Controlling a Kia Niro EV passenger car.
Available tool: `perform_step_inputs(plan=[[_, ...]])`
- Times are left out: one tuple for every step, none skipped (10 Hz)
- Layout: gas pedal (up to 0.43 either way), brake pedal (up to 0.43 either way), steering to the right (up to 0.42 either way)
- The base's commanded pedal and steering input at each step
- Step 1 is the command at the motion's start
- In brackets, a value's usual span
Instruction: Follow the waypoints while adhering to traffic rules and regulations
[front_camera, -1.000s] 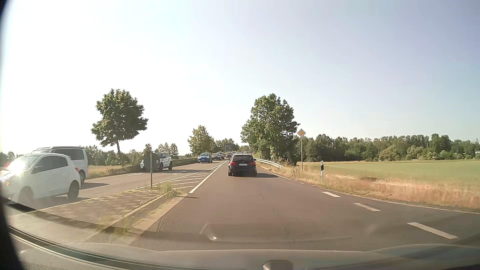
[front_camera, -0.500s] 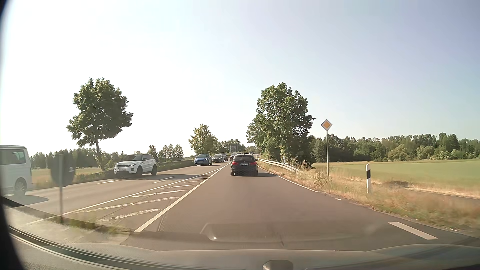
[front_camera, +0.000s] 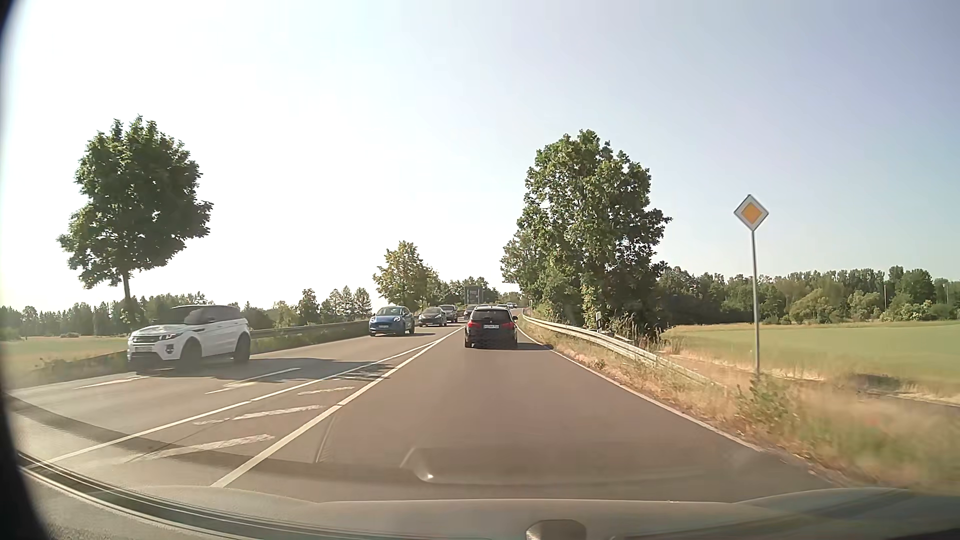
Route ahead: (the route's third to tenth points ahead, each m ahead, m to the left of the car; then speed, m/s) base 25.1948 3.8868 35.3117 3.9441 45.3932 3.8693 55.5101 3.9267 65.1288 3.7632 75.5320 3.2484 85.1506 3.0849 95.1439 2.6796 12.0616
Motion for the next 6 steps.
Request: perform_step_inputs(plan=[[0.169,0.018,-0.011],[0.169,0.018,-0.011],[0.157,0.018,-0.01],[0.157,0.018,-0.01],[0.157,0.018,-0.011],[0.157,0.018,-0.01]])
